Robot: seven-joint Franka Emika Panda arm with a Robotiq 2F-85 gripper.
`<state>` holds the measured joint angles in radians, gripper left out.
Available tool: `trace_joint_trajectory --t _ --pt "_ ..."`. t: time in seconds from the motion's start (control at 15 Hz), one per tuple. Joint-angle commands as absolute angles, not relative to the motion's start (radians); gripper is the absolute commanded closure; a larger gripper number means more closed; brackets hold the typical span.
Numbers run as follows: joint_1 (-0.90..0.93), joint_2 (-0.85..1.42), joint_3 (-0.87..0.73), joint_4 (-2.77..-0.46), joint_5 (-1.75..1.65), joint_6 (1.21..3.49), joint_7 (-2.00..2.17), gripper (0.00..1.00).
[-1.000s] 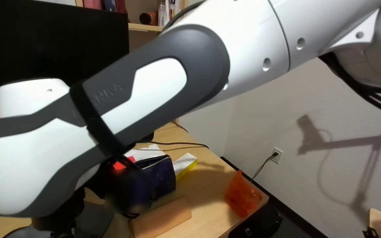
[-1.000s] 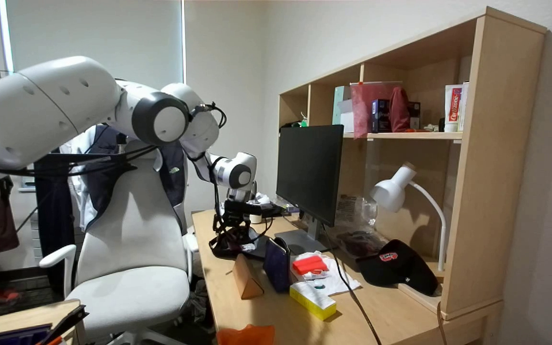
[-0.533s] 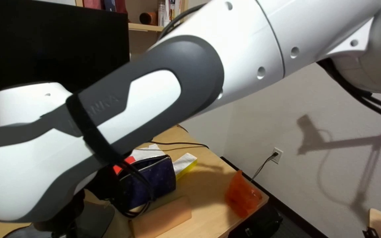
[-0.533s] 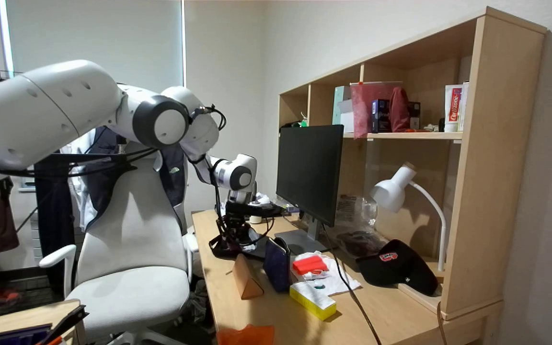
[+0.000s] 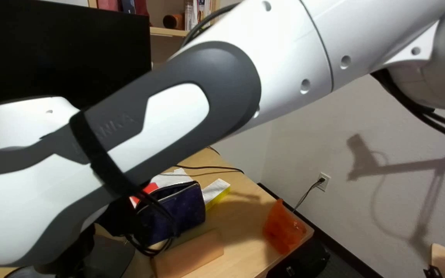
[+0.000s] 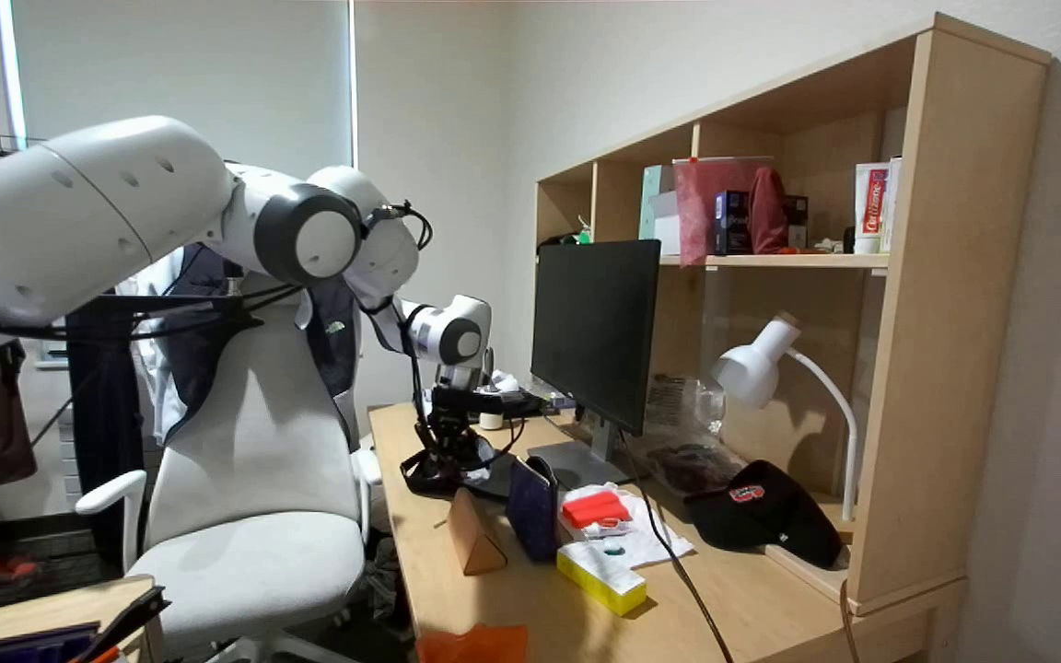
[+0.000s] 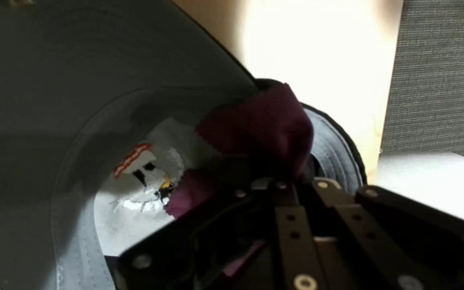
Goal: Remove the cloth from the cap and put it in the pencil case
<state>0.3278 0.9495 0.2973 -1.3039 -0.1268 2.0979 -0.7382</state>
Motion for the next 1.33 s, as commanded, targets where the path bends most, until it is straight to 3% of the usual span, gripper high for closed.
trace_joint_trajectory --t 0.0,0.67,1.27 --pt "0.339 0.942 0.296 -1.285 -0.139 2.090 -0.736 0.91" --pt "0.312 0.710 0.259 -1.493 -0.125 2.227 -0.604 0.91" --pt "0.235 0.514 0.228 -1.669 -0.128 2.209 -0.449 0.91"
